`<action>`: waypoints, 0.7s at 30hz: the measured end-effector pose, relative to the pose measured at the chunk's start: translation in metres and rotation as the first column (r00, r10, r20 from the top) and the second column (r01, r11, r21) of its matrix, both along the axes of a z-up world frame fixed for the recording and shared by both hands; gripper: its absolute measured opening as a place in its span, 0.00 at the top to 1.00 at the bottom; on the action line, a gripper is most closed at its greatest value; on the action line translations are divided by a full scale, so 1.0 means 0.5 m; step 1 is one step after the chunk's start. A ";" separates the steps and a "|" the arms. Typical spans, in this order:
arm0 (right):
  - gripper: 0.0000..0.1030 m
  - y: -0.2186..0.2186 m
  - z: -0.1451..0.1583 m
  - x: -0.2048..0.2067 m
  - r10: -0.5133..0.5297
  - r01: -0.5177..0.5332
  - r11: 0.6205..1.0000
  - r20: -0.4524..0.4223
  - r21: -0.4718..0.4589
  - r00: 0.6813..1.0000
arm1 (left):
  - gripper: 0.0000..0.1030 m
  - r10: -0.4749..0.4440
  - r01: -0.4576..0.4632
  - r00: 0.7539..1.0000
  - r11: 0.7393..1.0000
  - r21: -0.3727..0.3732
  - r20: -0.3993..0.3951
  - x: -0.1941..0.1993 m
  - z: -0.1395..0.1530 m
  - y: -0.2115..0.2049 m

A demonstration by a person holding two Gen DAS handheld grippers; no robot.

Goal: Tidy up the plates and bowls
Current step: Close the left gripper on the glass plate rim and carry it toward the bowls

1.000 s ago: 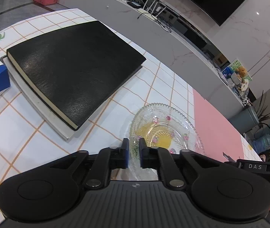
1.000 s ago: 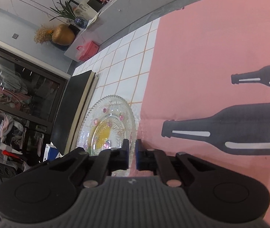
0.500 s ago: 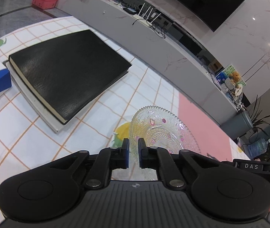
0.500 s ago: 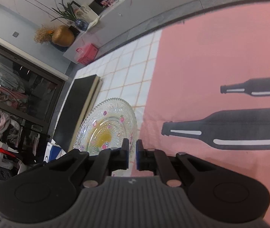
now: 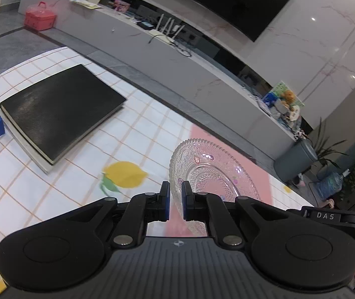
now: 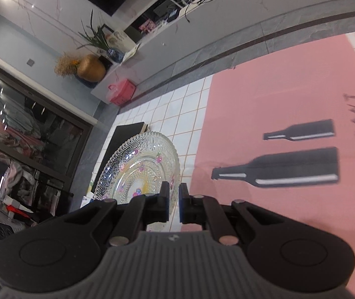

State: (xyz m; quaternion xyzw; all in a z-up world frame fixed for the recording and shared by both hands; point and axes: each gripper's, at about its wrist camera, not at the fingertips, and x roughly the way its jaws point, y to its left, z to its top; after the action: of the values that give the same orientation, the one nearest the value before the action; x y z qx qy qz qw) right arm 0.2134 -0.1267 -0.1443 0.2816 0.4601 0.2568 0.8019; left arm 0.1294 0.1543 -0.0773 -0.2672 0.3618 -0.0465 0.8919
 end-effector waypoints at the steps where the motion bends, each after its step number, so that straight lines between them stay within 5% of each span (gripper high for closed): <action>1: 0.95 -0.014 0.005 -0.014 -0.009 0.009 1.000 0.003 0.006 1.000 | 0.91 -0.007 0.007 1.000 1.000 0.000 0.002 -0.007 0.008 -0.011; 12: 0.95 -0.200 0.027 -0.182 -0.165 0.164 0.983 0.000 0.085 0.986 | 0.91 -0.133 0.133 0.991 0.991 -0.004 0.028 -0.082 0.066 -0.165; 21: 0.95 -0.351 0.043 -0.324 -0.270 0.267 0.962 0.049 0.060 0.962 | 0.91 -0.227 0.228 0.974 0.973 -0.035 0.012 -0.158 0.046 -0.299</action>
State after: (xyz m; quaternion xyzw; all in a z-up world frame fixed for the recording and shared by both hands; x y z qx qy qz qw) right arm 0.0514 -0.3023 -0.1227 0.3551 0.3880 0.1656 0.8342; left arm 0.0504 0.0051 -0.0541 -0.2400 0.3855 -0.1560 0.8772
